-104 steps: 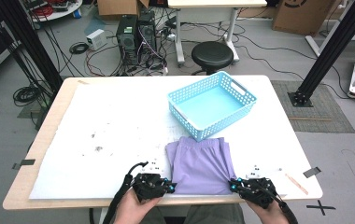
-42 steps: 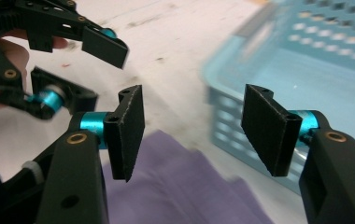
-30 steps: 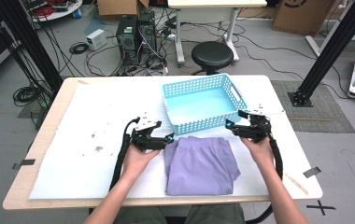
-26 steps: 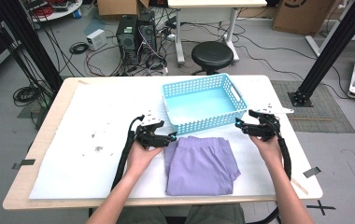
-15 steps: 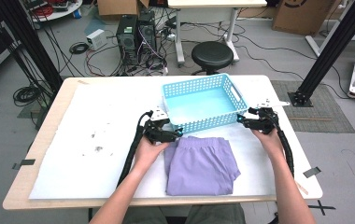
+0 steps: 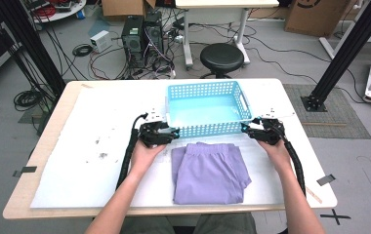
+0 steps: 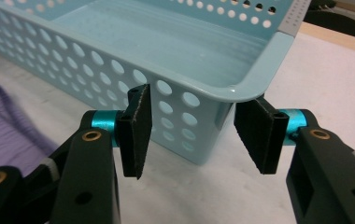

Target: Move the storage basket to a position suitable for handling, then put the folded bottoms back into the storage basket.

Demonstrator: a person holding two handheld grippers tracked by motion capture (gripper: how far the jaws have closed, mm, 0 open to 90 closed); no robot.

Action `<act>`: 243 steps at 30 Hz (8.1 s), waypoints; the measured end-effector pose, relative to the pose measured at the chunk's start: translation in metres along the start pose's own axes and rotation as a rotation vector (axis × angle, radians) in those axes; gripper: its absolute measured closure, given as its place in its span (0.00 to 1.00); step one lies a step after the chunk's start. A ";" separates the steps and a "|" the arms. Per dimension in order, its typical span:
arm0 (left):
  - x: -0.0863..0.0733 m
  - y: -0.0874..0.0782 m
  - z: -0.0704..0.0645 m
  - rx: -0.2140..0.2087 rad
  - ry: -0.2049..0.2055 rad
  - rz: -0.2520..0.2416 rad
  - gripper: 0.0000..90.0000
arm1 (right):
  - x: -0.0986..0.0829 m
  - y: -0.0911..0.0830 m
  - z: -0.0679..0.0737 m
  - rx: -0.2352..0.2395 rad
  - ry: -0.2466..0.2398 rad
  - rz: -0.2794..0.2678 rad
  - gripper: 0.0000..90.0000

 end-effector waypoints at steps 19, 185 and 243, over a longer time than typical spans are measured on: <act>0.001 -0.020 0.012 0.009 0.022 -0.016 0.52 | 0.001 -0.010 0.035 0.057 -0.012 -0.013 0.52; -0.086 -0.038 -0.101 -0.171 -0.282 0.193 0.70 | -0.043 -0.059 0.148 0.228 0.236 0.201 0.62; 0.086 -0.079 -0.059 -0.142 -0.007 -0.069 0.93 | 0.120 -0.050 0.072 0.194 0.066 -0.099 0.95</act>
Point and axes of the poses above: each handheld gripper's, and its own axes: y roughly forward along the jaws, x roughly out of its top, z roughly to its left, the point moved 3 cm from there along y, roughly forward along the jaws, and after that the axes turned 10 degrees about -y, right-handed, at the moved point
